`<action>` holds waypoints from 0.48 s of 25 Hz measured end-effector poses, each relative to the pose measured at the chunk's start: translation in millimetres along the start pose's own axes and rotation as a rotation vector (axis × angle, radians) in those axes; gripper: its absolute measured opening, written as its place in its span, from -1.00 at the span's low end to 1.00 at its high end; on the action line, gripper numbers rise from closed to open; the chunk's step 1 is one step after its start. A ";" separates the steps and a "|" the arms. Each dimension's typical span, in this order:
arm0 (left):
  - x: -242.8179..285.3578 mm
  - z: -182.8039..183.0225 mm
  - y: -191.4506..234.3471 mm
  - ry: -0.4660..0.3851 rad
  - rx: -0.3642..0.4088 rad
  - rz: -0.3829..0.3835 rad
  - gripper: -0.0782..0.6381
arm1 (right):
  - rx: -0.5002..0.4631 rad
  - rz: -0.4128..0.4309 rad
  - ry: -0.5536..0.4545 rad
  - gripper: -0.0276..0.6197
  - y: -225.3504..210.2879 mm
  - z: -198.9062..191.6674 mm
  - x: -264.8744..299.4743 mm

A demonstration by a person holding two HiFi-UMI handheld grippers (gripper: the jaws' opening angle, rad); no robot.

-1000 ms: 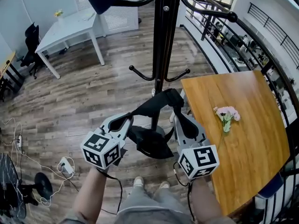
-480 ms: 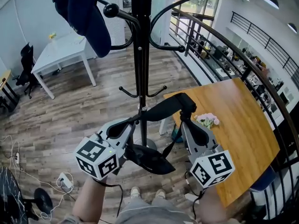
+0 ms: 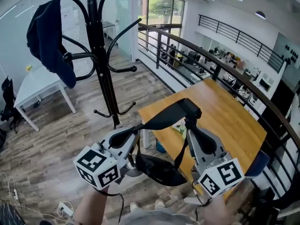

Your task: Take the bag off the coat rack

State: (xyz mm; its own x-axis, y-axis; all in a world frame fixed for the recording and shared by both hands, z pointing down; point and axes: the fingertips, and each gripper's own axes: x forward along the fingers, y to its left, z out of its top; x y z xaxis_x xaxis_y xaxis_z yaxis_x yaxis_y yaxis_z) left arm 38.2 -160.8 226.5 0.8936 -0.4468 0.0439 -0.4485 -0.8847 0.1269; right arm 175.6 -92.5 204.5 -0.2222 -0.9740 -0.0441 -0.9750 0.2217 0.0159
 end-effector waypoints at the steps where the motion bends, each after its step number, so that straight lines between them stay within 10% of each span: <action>1: 8.7 2.7 -8.5 -0.002 0.010 -0.032 -0.74 | -0.004 -0.031 -0.005 -0.76 -7.7 3.2 -9.8; 12: 70.8 -4.2 -57.7 0.031 0.061 -0.214 -0.74 | 0.015 -0.255 0.040 -0.76 -54.7 -16.6 -81.6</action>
State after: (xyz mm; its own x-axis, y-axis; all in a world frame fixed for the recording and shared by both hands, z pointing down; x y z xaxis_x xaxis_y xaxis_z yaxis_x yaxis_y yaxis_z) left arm 127.5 -140.8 226.5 0.9683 -0.2442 0.0529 -0.2478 -0.9658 0.0762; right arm 247.2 -26.0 223.8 0.0306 -0.9995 -0.0049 -0.9995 -0.0305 -0.0057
